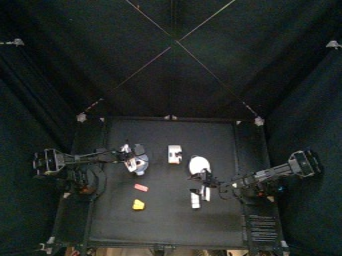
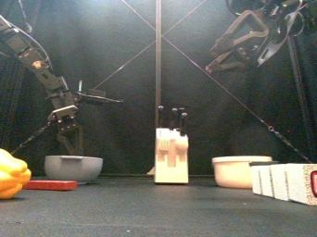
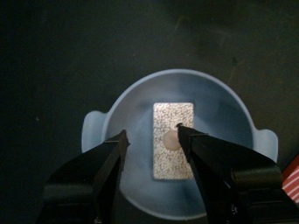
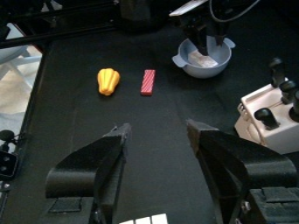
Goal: Grab rice
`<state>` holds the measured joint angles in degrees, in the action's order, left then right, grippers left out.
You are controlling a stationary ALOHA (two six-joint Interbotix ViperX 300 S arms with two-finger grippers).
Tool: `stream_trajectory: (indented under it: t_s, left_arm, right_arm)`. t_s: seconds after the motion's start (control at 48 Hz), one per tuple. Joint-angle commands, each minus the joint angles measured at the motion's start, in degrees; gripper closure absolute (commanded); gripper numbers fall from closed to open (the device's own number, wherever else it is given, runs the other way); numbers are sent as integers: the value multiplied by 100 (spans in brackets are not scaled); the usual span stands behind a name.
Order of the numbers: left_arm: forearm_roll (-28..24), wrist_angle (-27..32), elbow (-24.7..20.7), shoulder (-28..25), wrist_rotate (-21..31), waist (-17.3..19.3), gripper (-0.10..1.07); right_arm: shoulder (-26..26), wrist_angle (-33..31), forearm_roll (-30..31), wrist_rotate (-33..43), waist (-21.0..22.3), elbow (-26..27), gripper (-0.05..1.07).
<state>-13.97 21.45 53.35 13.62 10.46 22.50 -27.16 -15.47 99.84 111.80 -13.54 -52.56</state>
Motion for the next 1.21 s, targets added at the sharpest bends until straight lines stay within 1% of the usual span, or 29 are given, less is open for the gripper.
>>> stream_trajectory:
  t_s: [0.0,0.417,0.604,0.75,0.896,1.188]
  left_arm:
    - [18,422,-229,35,-18,-44,12]
    - [70,466,-167,-9,-18,-352,12]
    - [70,448,-70,-18,-18,-343,12]
    - [62,272,18,-53,-18,-343,12]
    - [53,26,70,-176,-18,-325,12]
    - [53,0,62,-457,-9,-316,12]
  right_arm:
    - [-35,-18,9,0,9,79,15]
    - [-26,-18,9,0,9,88,15]
    - [-18,-18,9,0,9,88,15]
    - [-18,-18,9,0,9,97,15]
    - [-9,-18,9,0,9,97,15]
    - [-9,-18,9,0,9,97,15]
